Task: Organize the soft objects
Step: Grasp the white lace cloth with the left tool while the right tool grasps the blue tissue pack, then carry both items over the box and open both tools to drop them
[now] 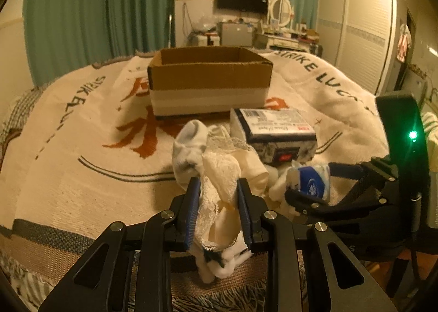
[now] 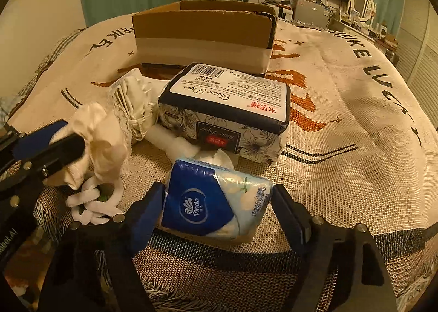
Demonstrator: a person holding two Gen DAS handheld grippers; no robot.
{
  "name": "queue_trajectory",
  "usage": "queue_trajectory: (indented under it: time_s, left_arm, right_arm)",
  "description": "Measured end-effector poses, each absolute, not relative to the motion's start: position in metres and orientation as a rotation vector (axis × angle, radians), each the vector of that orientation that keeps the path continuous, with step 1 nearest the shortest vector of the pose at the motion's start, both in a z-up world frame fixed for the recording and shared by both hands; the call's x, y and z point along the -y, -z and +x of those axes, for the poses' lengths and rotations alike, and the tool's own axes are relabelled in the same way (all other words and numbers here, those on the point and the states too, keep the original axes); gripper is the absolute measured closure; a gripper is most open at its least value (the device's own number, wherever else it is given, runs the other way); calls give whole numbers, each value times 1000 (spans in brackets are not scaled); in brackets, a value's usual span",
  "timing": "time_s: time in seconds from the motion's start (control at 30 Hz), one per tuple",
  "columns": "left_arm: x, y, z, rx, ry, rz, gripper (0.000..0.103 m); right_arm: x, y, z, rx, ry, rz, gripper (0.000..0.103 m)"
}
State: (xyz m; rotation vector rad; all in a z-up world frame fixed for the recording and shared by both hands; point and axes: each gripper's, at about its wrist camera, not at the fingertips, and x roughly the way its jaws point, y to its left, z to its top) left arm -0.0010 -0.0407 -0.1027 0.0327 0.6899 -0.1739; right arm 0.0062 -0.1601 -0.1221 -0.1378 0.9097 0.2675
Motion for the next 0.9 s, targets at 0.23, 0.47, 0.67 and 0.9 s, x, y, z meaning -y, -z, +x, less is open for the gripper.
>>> queue_trajectory:
  time_s: [0.23, 0.47, 0.67, 0.9]
  left_arm:
    - [36, 86, 3, -685, 171, 18, 77]
    - [32, 42, 21, -598, 154, 59, 77]
    - [28, 5, 62, -536, 143, 76, 77]
    - [28, -6, 133, -491, 117, 108, 77]
  right_arm:
    - [170, 88, -2, -838, -267, -118, 27]
    - [172, 22, 16, -692, -281, -121, 27]
    - [159, -32, 55, -581, -304, -145, 27]
    - [146, -64, 128, -524, -311, -147, 27]
